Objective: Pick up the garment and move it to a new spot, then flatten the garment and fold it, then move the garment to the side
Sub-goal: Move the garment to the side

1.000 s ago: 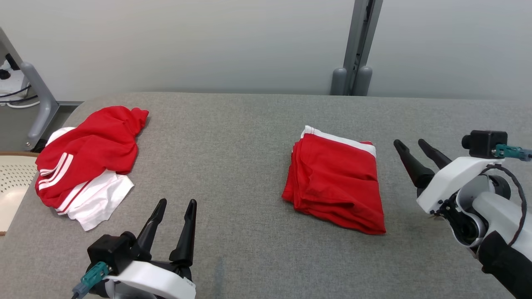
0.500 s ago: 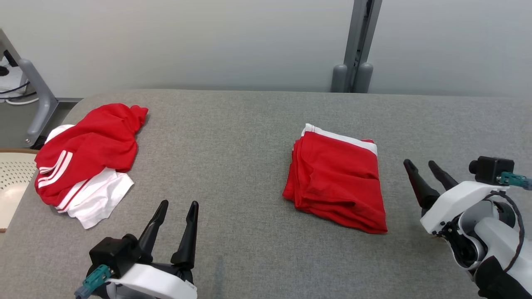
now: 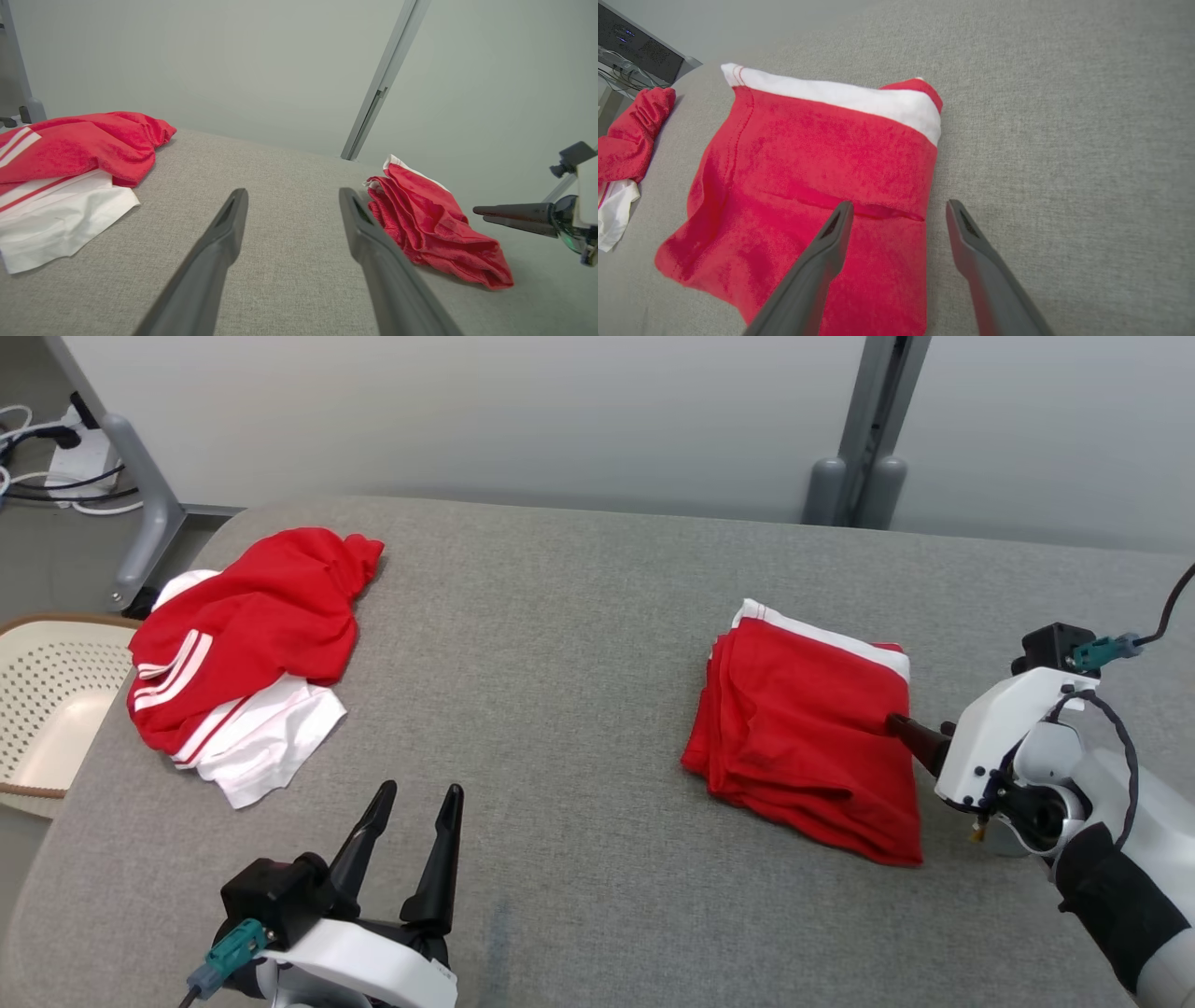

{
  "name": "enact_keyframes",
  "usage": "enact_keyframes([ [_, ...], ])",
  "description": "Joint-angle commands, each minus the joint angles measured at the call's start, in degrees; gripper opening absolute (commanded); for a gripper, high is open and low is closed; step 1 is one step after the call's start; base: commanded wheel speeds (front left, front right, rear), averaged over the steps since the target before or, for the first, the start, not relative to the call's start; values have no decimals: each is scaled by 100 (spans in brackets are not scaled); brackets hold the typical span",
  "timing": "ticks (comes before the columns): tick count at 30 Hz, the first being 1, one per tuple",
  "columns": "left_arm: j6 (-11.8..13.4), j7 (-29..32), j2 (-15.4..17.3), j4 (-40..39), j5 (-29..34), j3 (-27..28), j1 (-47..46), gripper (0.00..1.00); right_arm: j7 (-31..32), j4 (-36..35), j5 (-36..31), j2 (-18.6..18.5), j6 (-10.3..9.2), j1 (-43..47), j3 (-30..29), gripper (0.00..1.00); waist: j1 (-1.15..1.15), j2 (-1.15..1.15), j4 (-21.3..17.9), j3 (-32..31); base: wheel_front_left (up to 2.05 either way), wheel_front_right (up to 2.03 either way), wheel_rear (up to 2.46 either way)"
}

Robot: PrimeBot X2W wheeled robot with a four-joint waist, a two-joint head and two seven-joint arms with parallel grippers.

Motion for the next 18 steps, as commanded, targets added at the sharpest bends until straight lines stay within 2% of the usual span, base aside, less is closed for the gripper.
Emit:
enact_keyframes([
  [1, -29, 0, 3, 33, -4, 6, -109, 100, 261, 318, 85, 60, 3, -152, -33, 100, 0, 0, 152, 79, 0, 0, 0],
  [5, -36, -8, -28, 73, -5, 13, -131, 100, 645, 905, 131, 169, 3, -287, -79, 100, 0, 0, 335, 137, 0, 0, 0],
  [14, -85, -28, -58, 124, -2, 42, -162, 100, 747, 1188, 268, 261, 3, -122, -245, 100, 0, 0, 518, 241, 0, 0, 0],
  [15, -90, -29, -57, 129, 0, 51, -169, 100, 742, 1200, 274, 269, 3, -116, -253, 85, 0, 0, 522, 249, 0, 0, 0],
  [17, -87, -33, -56, 139, 9, 63, -190, 100, 677, 1214, 280, 282, 3, -135, -273, 25, 0, 0, 520, 261, 0, 0, 0],
  [18, -81, -34, -55, 141, 15, 69, -200, 100, 630, 1213, 269, 292, 3, -149, -274, 0, 0, 0, 514, 262, 0, 0, 0],
])
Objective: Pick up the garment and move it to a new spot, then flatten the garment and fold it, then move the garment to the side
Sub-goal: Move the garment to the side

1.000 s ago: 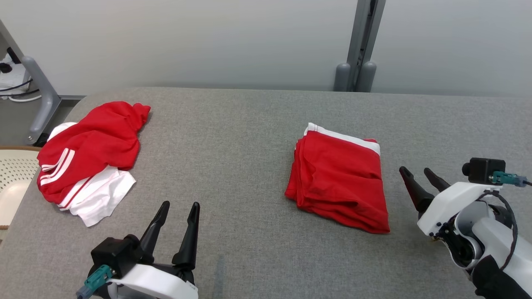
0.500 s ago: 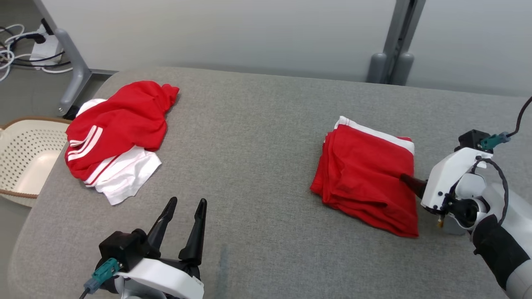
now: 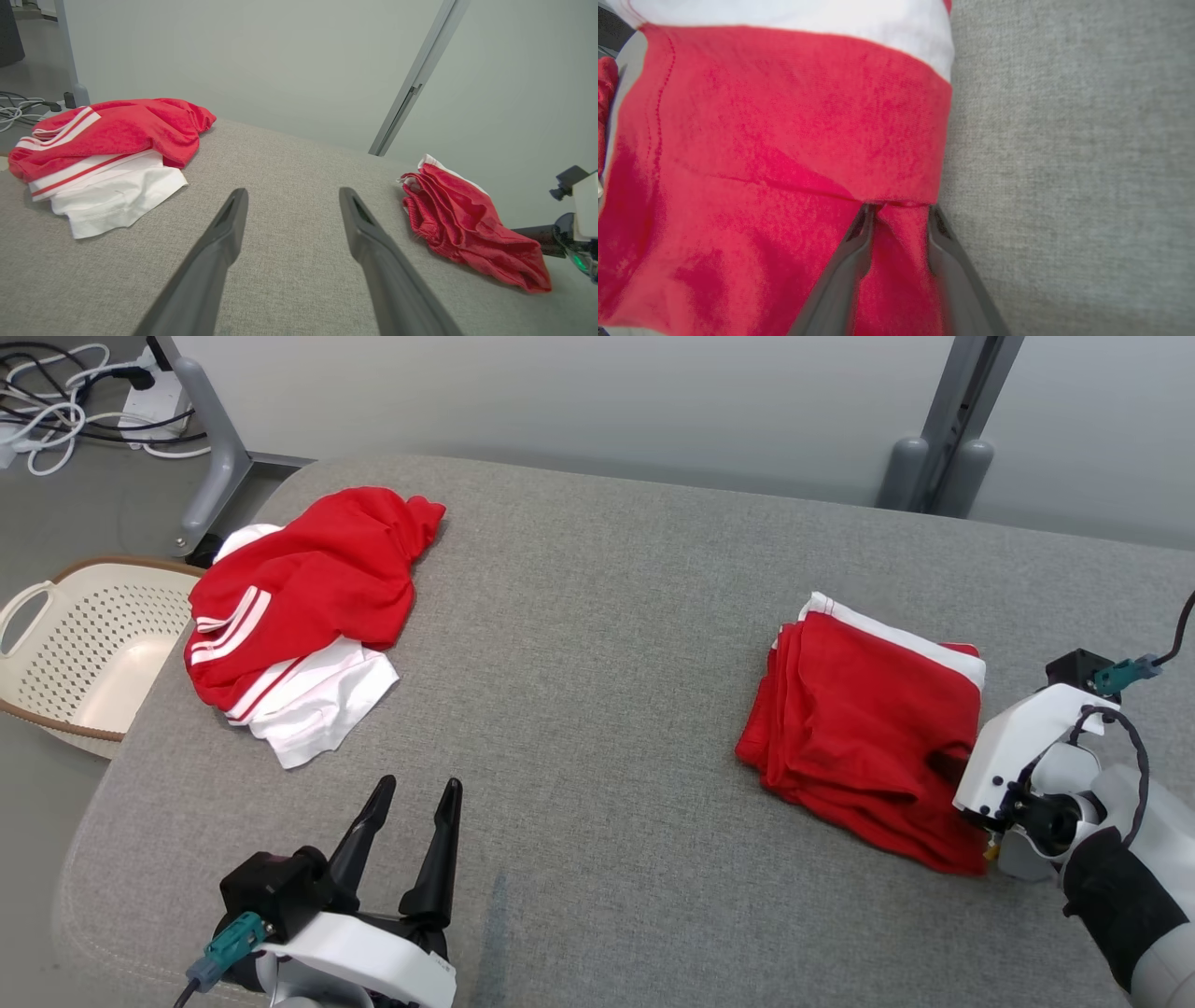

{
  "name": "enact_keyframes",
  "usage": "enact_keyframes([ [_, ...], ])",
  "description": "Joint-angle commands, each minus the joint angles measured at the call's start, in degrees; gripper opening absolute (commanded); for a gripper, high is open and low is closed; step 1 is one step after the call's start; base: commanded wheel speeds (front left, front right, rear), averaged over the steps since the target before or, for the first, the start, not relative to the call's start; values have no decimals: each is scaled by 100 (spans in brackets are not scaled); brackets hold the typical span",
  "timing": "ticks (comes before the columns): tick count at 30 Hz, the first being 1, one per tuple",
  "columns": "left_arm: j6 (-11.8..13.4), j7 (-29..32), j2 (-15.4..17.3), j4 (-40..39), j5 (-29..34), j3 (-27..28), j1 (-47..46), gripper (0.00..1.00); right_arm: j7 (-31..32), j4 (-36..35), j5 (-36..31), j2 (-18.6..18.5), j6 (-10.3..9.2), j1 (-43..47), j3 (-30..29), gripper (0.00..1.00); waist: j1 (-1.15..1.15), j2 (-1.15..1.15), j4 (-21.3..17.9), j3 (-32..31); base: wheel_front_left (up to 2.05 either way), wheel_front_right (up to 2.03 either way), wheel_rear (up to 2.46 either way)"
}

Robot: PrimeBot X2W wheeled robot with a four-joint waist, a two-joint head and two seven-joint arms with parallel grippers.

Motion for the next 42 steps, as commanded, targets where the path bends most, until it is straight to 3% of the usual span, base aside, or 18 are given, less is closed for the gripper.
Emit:
enact_keyframes([
  [1, -11, -23, 11, 11, 24, 35, -124, 100, -48, 17, 15, 39, 3, 57, -2, 0, 0, 0, -12, -1, 0, 0, 0],
  [11, -31, -33, 37, -62, 108, 45, -92, 100, -653, -564, -126, -110, 3, 76, 127, 0, 0, 0, -305, -158, 0, 0, 0],
  [21, -128, 12, 76, -227, 282, -127, -224, 100, -974, -1220, -282, -403, 3, 18, 381, 0, 0, 0, -1250, -122, 0, 0, 0],
  [32, -289, 217, 82, -347, 534, -428, -749, 100, -1063, -1570, -597, -719, 3, -605, 799, 0, 0, 0, -2279, 389, 0, 0, 0],
  [42, -444, 509, 99, -481, 760, -725, -1206, 100, -1081, -1580, -806, -1015, 2, -1275, 1110, 0, 0, 0, -2650, 1067, 0, 0, 0],
])
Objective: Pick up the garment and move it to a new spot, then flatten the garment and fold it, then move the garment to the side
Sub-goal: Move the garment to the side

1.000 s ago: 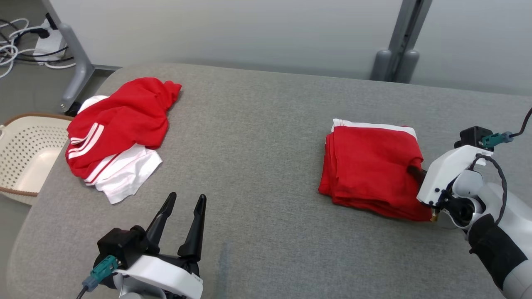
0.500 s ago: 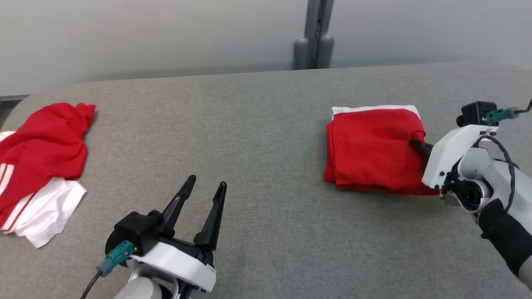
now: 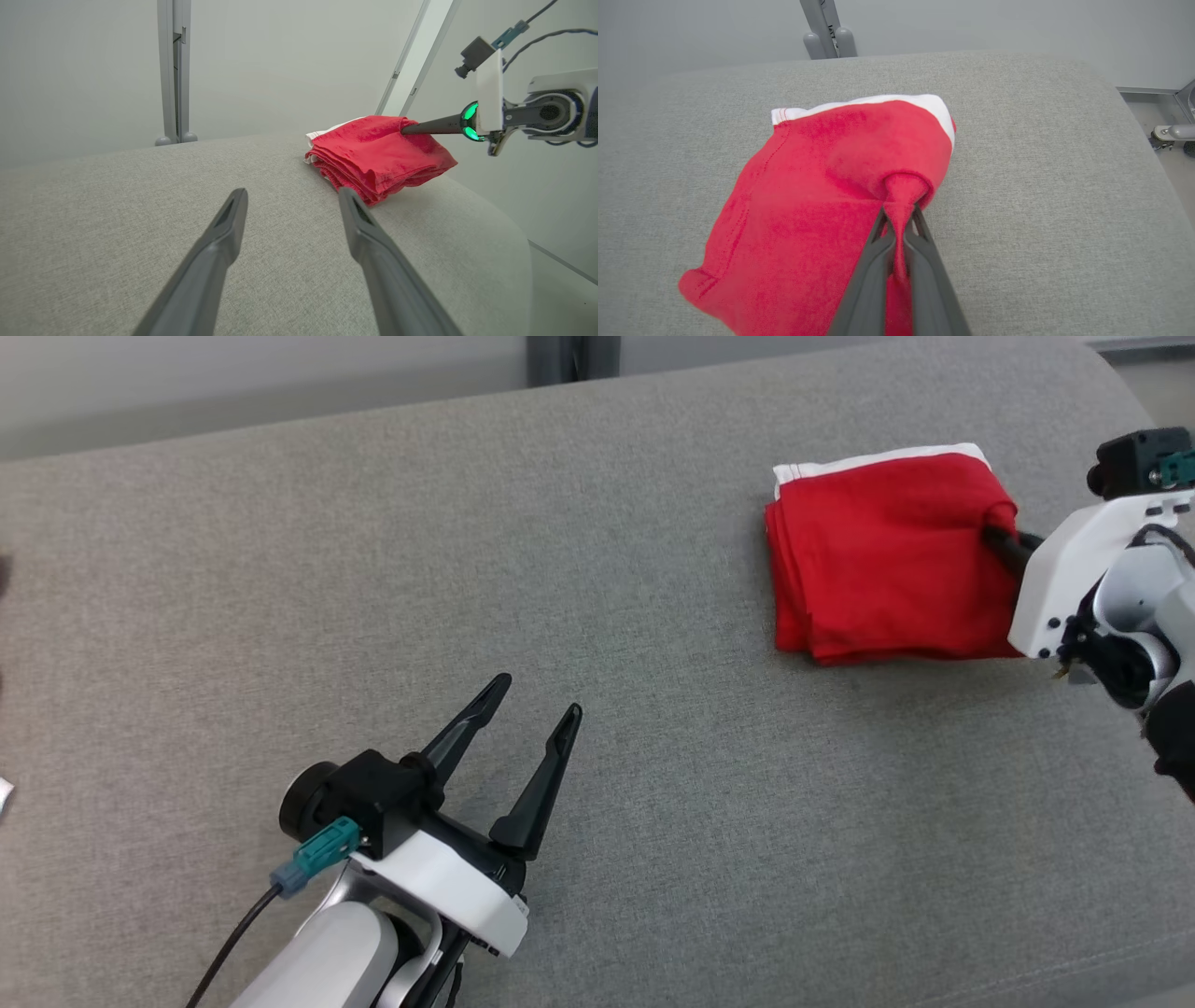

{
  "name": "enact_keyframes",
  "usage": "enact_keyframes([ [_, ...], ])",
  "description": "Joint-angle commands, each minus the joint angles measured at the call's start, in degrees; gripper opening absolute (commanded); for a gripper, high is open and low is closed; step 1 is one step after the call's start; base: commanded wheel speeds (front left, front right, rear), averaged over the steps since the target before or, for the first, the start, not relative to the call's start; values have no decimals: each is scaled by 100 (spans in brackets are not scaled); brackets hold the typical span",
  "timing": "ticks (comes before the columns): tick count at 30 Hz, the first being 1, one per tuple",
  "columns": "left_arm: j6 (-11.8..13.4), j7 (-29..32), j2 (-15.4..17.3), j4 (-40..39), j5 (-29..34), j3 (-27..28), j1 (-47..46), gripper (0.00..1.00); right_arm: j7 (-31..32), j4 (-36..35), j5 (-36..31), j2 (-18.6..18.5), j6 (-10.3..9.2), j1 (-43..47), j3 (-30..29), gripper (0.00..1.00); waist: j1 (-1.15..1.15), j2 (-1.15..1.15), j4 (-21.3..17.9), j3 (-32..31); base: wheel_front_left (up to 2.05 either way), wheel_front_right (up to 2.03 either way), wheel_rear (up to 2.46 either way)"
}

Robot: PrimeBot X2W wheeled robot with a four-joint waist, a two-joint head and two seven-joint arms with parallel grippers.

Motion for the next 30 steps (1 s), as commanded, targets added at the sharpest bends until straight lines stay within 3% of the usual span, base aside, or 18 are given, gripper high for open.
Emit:
enact_keyframes([
  [1, -28, 5, 49, -21, 39, 7, -107, 100, -54, 20, -100, -64, 2, -126, 36, 0, 0, 0, -150, 243, 0, 0, 0],
  [12, -55, 169, 128, -153, 200, -89, -474, 100, -126, 995, -594, -297, 2, -1162, 262, 0, 0, 0, -1, 992, 0, 0, 0],
  [21, -10, 130, 174, -138, 187, -54, -530, 100, -144, 1595, -929, -470, 2, -1613, 227, 0, 0, 0, 150, 1182, 0, 0, 0],
  [22, -11, 118, 163, -119, 173, -58, -529, 100, -172, 1610, -955, -482, 2, -1628, 207, 9, 0, 0, 151, 1167, 0, 0, 0],
  [23, -12, 109, 154, -100, 160, -64, -528, 100, -220, 1619, -992, -482, 2, -1635, 183, 47, 0, 0, 151, 1147, 0, 0, 0],
  [24, -19, 98, 140, -82, 145, -69, -529, 100, -281, 1621, -1001, -475, 2, -1625, 134, 100, 0, 0, 151, 1121, 0, 0, 0],
  [30, -37, 25, 107, 45, 72, -73, -435, 100, -379, 1624, -1214, -462, 2, -1417, -43, 100, 0, 0, 122, 870, 0, 0, 0],
])
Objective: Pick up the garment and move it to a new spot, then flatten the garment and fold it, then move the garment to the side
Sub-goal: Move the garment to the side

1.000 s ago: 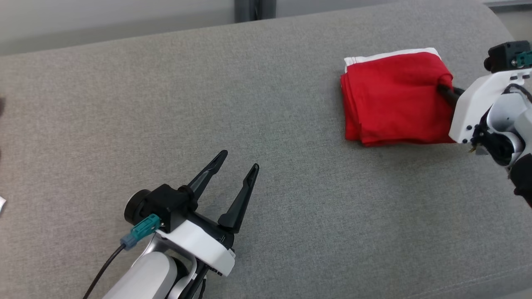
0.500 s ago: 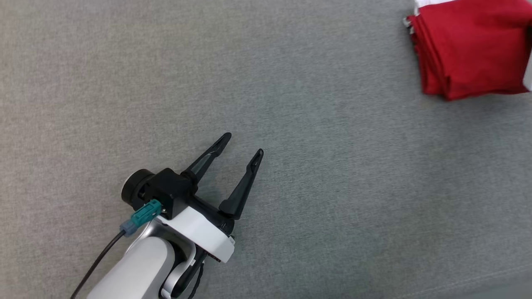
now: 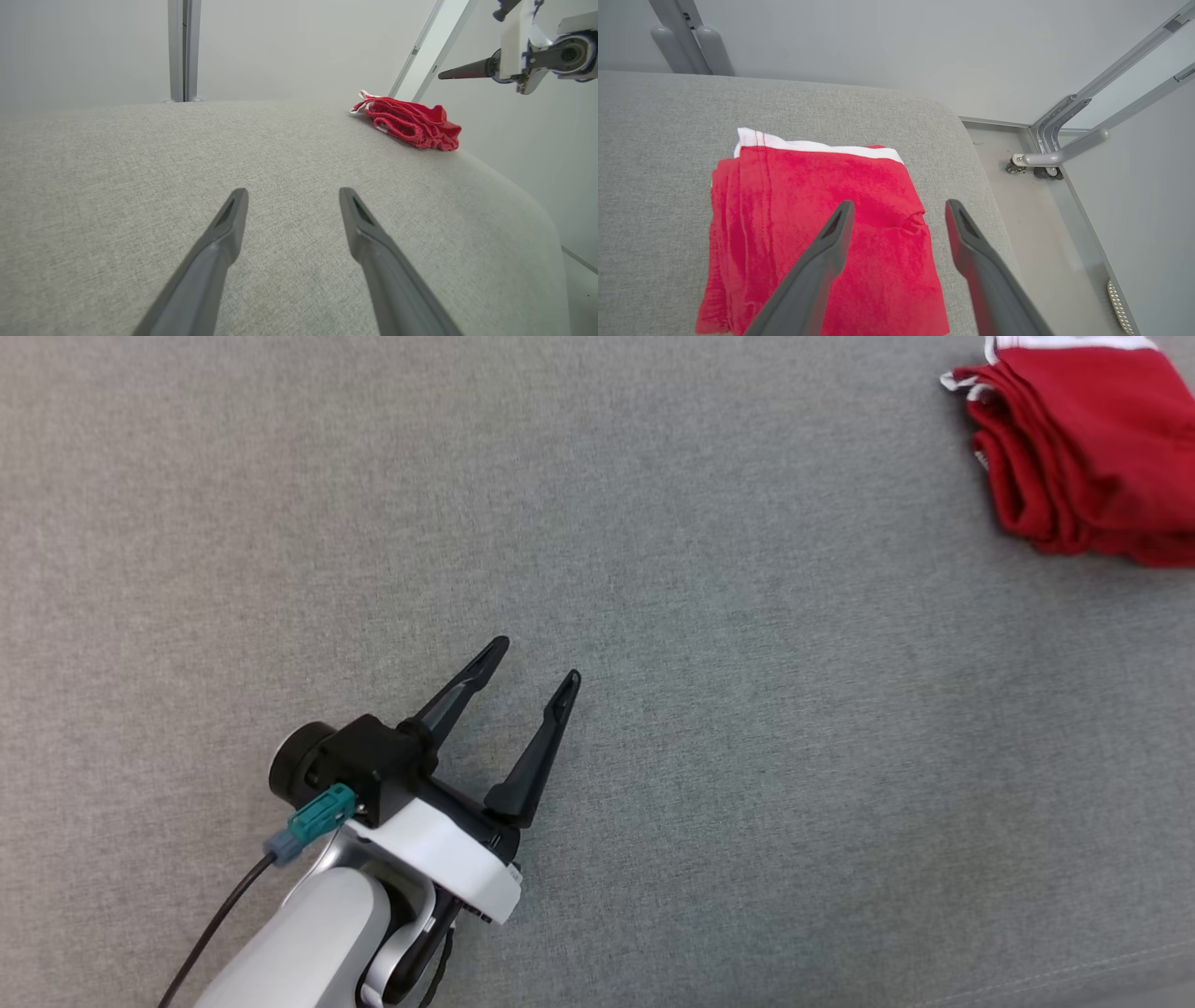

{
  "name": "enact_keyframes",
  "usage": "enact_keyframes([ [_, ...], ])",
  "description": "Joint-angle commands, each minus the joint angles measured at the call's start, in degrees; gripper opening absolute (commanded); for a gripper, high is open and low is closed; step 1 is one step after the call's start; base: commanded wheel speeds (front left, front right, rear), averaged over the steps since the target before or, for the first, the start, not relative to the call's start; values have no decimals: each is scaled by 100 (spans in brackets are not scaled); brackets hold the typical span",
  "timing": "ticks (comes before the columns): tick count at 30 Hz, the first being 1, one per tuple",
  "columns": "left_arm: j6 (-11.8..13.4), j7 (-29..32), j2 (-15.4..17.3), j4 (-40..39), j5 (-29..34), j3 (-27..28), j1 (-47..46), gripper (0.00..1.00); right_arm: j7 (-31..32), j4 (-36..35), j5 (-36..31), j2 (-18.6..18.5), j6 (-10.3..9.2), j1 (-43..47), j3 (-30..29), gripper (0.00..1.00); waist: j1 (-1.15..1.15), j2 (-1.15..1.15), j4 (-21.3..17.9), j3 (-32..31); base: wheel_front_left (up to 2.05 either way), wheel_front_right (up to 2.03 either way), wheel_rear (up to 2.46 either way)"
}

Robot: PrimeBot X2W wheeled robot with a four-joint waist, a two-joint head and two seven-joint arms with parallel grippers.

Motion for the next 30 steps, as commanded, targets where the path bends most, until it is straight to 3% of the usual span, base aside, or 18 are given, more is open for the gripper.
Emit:
enact_keyframes([
  [1, 27, -84, -1, 56, -55, 41, 84, 100, -169, 17, -121, 62, -1, 89, -44, 100, 0, 0, -36, -207, 0, 0, 0],
  [11, 222, -383, 150, 160, -289, 422, 523, 100, -1370, -274, -126, 591, -1, 497, -150, 100, 0, 0, -59, -1114, 0, 0, 0],
  [22, 622, -533, 534, -178, -485, 1094, 1198, 100, -1965, -1146, 105, 508, 0, 1698, -522, 100, 0, 0, 376, -1974, 0, 0, 0],
  [27, 757, -573, 490, -369, -558, 1204, 1538, 100, -1971, -2259, -462, 157, -1, 2585, -1424, 100, 0, 0, 566, -2167, 0, 0, 0],
  [30, 809, -583, 437, -406, -585, 1282, 1731, 100, -1973, -2860, -994, 223, 2, 3356, -2205, 100, 0, 0, 661, -2278, 0, 0, 0],
])
